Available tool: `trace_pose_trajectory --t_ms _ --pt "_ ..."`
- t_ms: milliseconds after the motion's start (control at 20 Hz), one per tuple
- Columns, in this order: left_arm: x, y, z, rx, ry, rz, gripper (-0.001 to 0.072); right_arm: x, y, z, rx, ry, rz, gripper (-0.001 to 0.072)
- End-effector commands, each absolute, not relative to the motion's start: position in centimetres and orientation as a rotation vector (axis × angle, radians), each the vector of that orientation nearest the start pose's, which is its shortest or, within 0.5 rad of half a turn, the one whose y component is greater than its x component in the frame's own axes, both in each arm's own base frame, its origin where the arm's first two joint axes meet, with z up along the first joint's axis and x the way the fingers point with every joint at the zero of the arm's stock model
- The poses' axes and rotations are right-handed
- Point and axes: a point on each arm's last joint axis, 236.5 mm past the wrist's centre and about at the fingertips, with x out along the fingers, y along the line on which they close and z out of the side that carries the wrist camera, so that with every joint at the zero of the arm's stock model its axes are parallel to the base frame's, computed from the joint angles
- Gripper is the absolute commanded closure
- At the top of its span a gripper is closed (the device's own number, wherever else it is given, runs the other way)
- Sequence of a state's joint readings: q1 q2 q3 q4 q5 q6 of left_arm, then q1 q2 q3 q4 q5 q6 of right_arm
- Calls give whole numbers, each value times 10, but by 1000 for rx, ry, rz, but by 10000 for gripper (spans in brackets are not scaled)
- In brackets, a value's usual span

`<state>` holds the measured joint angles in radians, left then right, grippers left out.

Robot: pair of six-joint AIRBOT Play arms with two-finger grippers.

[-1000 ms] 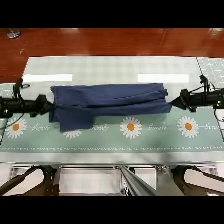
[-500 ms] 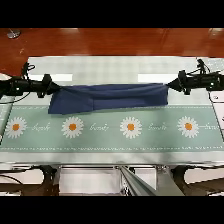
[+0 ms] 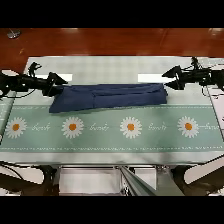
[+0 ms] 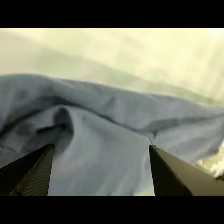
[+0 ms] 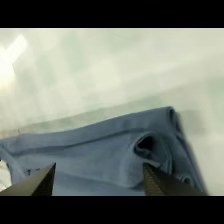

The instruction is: Fold the shirts.

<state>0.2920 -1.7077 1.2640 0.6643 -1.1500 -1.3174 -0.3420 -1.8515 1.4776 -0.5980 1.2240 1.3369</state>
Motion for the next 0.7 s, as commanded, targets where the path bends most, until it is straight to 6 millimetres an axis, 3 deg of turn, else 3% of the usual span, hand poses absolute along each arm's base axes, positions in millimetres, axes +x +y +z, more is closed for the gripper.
trace_pose_trajectory --t_ms 0,50,150,250,300,400,500,650 --pt "432 -9 -34 -896 1362 -327 3 496 -10 -7 1004 1188 404 87" --pt "418 12 -31 -874 1402 -271 4 491 -29 1 1001 1175 388 87" --pt "391 61 -30 -778 1426 -108 4 468 -66 -13 914 1243 265 86" --pt "383 81 -20 -732 1334 -19 4 443 -85 -45 843 1365 125 87" --pt "384 82 -14 -719 1255 12 4 437 -82 -59 832 1395 110 87" --pt "388 68 1 -678 1088 11 5 434 -55 -77 867 1436 147 87" --pt "386 41 22 -661 934 1 5 432 -24 -90 871 1500 203 87" --pt "369 -7 45 -612 879 -95 5 440 14 -101 852 1523 260 87"
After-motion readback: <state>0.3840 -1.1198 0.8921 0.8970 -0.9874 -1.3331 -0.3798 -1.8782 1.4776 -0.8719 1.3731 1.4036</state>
